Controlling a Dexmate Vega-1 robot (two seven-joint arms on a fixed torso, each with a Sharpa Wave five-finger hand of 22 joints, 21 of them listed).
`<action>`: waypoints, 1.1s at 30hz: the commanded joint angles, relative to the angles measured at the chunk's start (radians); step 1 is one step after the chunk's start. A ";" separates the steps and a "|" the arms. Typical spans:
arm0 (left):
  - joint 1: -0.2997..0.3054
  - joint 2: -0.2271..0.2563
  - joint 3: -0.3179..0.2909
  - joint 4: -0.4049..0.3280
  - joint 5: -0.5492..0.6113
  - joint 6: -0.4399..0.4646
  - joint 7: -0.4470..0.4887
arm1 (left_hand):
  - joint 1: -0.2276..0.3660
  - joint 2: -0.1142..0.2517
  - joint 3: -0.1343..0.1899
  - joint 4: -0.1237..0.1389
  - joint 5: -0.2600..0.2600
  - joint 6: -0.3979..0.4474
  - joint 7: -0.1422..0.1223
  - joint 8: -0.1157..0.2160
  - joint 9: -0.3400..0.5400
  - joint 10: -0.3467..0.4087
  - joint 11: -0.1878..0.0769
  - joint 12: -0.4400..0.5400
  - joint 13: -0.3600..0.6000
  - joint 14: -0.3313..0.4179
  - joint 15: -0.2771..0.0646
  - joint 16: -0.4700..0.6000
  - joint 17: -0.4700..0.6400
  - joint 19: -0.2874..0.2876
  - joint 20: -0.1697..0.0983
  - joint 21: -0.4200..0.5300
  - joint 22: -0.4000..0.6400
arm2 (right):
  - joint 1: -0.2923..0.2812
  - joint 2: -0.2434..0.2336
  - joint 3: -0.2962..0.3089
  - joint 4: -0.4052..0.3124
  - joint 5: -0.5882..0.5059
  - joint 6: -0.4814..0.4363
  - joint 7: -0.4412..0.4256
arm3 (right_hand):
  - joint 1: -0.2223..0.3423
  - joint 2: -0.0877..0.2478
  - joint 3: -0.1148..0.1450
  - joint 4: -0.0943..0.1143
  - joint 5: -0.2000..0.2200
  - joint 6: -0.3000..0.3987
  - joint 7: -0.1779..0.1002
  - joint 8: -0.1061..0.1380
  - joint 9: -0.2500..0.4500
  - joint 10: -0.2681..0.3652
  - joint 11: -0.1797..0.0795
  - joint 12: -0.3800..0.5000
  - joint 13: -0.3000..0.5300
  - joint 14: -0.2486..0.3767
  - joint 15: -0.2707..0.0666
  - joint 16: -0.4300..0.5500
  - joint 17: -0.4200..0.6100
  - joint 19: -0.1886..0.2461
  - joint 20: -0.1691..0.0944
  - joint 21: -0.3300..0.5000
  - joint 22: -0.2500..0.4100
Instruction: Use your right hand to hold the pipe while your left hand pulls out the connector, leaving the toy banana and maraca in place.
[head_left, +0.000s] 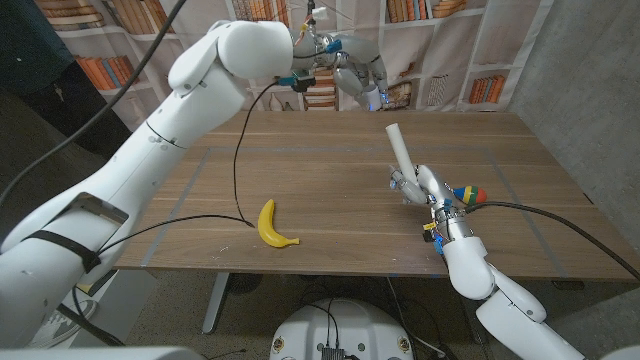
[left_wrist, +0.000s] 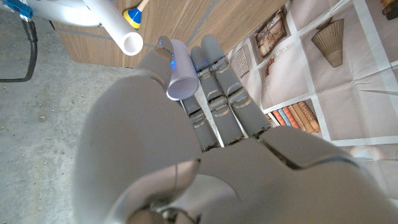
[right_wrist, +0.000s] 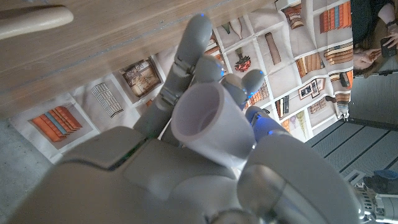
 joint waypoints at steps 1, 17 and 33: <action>0.040 0.027 -0.050 0.014 -0.134 -0.005 0.046 | 0.018 0.032 0.050 0.039 0.003 0.047 0.049 -0.001 0.001 0.050 0.033 0.002 0.263 0.045 -0.066 -0.002 0.004 0.002 0.001 -0.001 0.003 | -0.004 0.019 -0.005 -0.026 -0.019 -0.001 -0.022 | -0.032 0.025 0.010 0.003 0.001 -0.003 -0.001 0.005 -0.009 -0.005 0.000 0.505 0.017 -0.004 -0.001 0.154 0.028 -0.007 0.001 0.006 -0.001; 0.113 0.078 -0.094 -0.016 -0.213 0.024 0.143 | 0.016 0.032 0.054 0.040 0.003 0.046 0.047 -0.003 0.001 0.052 0.030 -0.006 0.273 0.044 -0.069 -0.005 0.006 0.001 0.000 0.001 0.003 | 0.030 0.013 0.021 -0.007 0.011 0.042 0.002 | -0.038 0.025 0.017 0.000 0.000 -0.019 -0.002 0.029 -0.027 -0.013 -0.002 0.508 0.017 -0.009 -0.002 0.144 0.007 -0.011 0.001 0.017 -0.004; 0.133 0.091 -0.088 0.003 -0.239 0.007 0.201 | 0.010 0.033 0.058 0.043 0.002 0.040 0.045 -0.005 0.005 0.053 0.032 -0.015 0.283 0.049 -0.073 -0.005 0.008 0.002 -0.004 0.003 0.003 | 0.049 0.002 0.035 -0.002 0.033 0.027 0.050 | -0.040 0.027 0.022 -0.002 -0.001 -0.021 -0.003 0.046 -0.045 -0.015 -0.002 0.508 0.017 0.000 -0.002 0.152 0.010 -0.017 0.001 0.021 -0.009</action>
